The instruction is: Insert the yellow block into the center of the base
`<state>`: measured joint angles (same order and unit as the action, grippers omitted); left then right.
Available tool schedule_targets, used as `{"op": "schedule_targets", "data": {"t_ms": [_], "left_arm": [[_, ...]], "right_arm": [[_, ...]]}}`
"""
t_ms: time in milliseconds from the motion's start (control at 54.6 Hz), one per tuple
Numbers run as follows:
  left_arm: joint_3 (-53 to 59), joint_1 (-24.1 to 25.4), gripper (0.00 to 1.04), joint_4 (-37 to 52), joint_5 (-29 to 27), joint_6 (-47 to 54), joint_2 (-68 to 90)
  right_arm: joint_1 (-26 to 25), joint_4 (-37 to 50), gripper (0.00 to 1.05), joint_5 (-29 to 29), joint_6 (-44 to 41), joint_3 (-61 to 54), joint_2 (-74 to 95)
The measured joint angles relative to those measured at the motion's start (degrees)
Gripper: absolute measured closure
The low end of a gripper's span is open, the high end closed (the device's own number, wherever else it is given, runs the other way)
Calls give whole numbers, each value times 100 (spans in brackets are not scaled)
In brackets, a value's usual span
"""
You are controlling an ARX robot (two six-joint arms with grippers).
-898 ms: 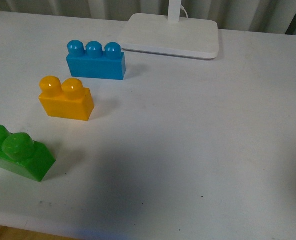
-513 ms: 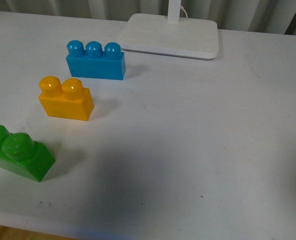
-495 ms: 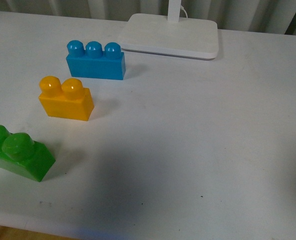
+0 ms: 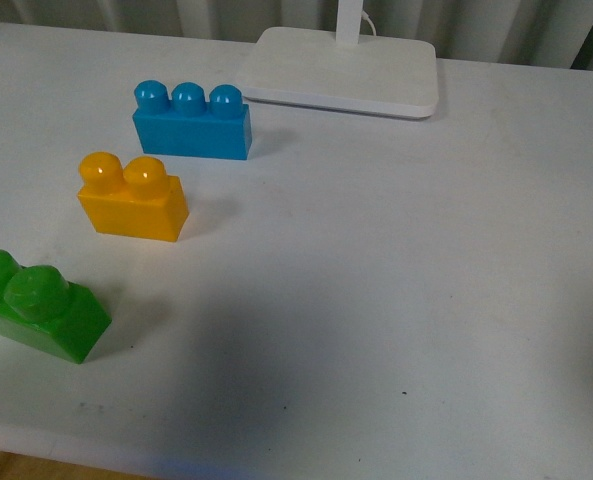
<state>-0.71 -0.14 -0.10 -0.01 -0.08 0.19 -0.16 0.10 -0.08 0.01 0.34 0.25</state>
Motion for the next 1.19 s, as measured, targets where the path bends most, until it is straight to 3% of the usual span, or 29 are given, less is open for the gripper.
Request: {"op": "schedule_targets", "data": {"t_ms": [824,879,934,1063,1191], "left_arm": [[0,0,6,0,-2,0,0],[0,0,6,0,0,0,0],[0,0,6,0,0,0,0],[0,0,6,0,0,0,0],[0,0,6,0,-2,0,0]], "right_arm": [[0,-2,9,2,2,0,0],[31,-426,9,306,22,140,181],[-256,-634,9,210,33,402,835],[-1460,-170,9,-592,-188,1187,2575],[-2492,186,9,-739,-664,1996,4336]]}}
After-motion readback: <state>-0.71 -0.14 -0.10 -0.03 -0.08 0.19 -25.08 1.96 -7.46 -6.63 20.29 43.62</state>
